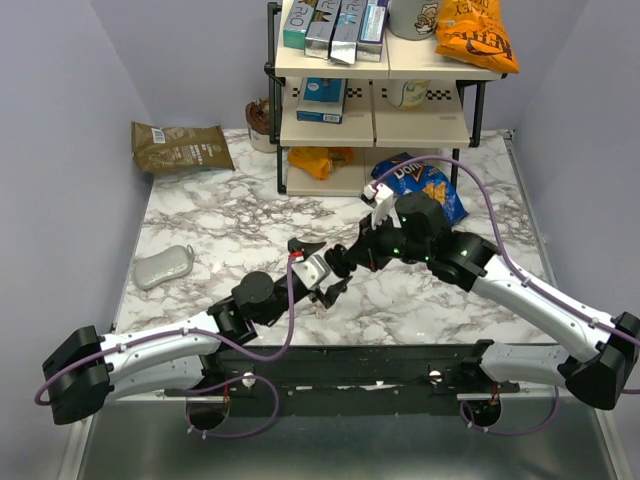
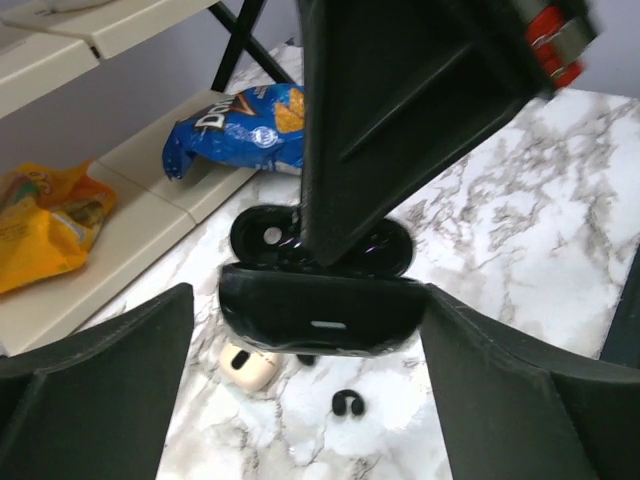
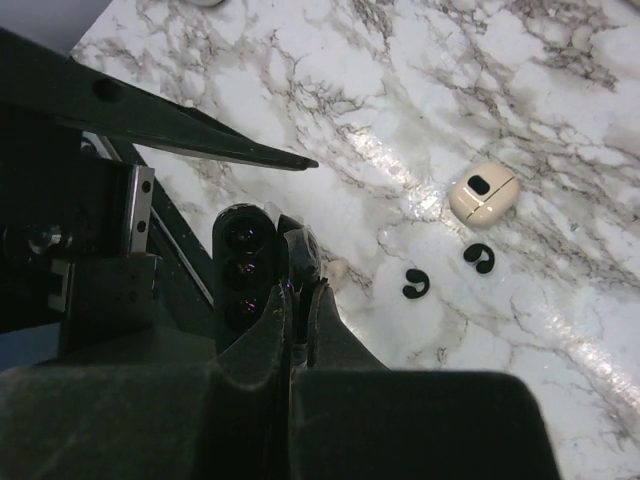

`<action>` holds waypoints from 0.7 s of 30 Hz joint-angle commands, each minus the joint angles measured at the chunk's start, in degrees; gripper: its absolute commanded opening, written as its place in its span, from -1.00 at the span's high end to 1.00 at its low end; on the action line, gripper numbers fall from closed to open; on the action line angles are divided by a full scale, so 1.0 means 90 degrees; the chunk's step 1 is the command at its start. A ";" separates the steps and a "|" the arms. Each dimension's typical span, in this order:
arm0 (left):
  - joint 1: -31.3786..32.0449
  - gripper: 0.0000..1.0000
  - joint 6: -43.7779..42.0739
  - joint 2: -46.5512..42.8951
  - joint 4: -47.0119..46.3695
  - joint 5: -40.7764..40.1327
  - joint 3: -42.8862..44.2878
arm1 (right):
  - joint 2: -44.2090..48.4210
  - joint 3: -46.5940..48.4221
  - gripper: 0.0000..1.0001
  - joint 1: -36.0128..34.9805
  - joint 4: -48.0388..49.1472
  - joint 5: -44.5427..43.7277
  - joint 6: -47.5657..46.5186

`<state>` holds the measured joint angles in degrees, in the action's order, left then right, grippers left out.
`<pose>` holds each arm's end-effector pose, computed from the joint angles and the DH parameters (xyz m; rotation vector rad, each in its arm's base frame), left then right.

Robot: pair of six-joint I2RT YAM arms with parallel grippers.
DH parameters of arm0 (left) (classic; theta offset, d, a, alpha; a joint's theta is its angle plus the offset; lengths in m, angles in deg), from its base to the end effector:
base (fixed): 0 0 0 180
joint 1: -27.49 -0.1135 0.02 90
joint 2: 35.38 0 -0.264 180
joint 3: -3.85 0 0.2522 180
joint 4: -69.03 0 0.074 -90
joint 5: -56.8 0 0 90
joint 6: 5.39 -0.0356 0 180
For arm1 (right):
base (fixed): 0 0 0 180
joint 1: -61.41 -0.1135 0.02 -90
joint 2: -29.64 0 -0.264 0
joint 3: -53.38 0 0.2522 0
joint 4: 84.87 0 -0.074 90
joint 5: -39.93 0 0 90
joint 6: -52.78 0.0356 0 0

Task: Insert the wireless bluetooth earbuds into the charging case
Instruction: Adjust the charging case.

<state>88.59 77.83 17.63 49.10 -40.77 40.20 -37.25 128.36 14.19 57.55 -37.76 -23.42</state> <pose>0.1065 -0.1832 0.2583 0.7736 1.3436 -0.6564 0.1715 0.1965 0.3383 -0.7610 2.0563 0.8513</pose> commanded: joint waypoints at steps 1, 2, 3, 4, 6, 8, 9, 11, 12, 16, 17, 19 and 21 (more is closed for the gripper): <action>-0.0021 -0.97 0.0217 0.0144 0.0257 -0.0437 0.0234 | 0.0255 0.0366 0.99 -0.0066 -0.0420 0.0272 -0.0391; -0.0021 -0.97 0.0246 0.0154 0.0286 -0.0486 0.0273 | 0.0284 0.0396 0.99 -0.0085 -0.0459 0.0282 -0.0410; -0.0031 -0.97 0.0266 0.0212 0.0296 -0.0516 0.0351 | 0.0313 0.0425 0.99 -0.0085 -0.0498 0.0263 -0.0440; -0.0031 -0.97 0.0275 0.0242 0.0354 -0.0535 0.0390 | 0.0342 0.0435 0.99 -0.0085 -0.0508 0.0243 -0.0440; -0.0041 -0.97 0.0382 0.0310 0.0481 -0.0584 0.0584 | 0.0460 0.0464 0.99 -0.0085 -0.0528 0.0098 -0.0527; -0.0060 -0.97 0.0528 0.0301 0.1007 -0.0274 0.0780 | 0.0557 0.0416 0.99 -0.0085 -0.0499 -0.0205 -0.0605; -0.0206 -0.97 0.0694 0.0224 0.1203 0.0047 0.0945 | 0.0712 0.0348 0.99 -0.0085 -0.0450 -0.0535 -0.0751; -0.0421 -0.97 0.1035 0.0087 0.1526 0.1539 0.1025 | 0.0918 0.0182 0.86 -0.0095 -0.0129 -0.0801 -0.0937; -0.0722 -0.97 0.1414 -0.0040 0.1536 0.1999 0.1035 | 0.1054 -0.0109 0.84 -0.0095 0.0027 -0.0831 -0.1286; -0.1454 -0.97 0.2109 -0.0304 0.1343 0.4265 0.0996 | 0.1826 -0.0542 0.91 -0.0085 0.0829 -0.0715 -0.1825; -0.1544 -0.97 0.2237 -0.0324 0.1283 0.4627 0.0977 | 0.1846 -0.0493 0.97 -0.0085 0.0771 -0.0608 -0.1952; -0.1729 -0.97 0.2404 -0.0276 0.1360 0.5458 0.1093 | 0.1789 -0.0221 0.99 -0.0085 0.0412 -0.0256 -0.2294; -0.1808 -0.94 0.2444 -0.0081 0.1409 0.6198 0.1317 | 0.1545 0.0004 0.99 -0.0085 0.0108 0.0055 -0.2616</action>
<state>74.15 94.55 15.43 60.42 -7.35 48.48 -20.99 125.05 13.75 59.87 -41.89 -38.98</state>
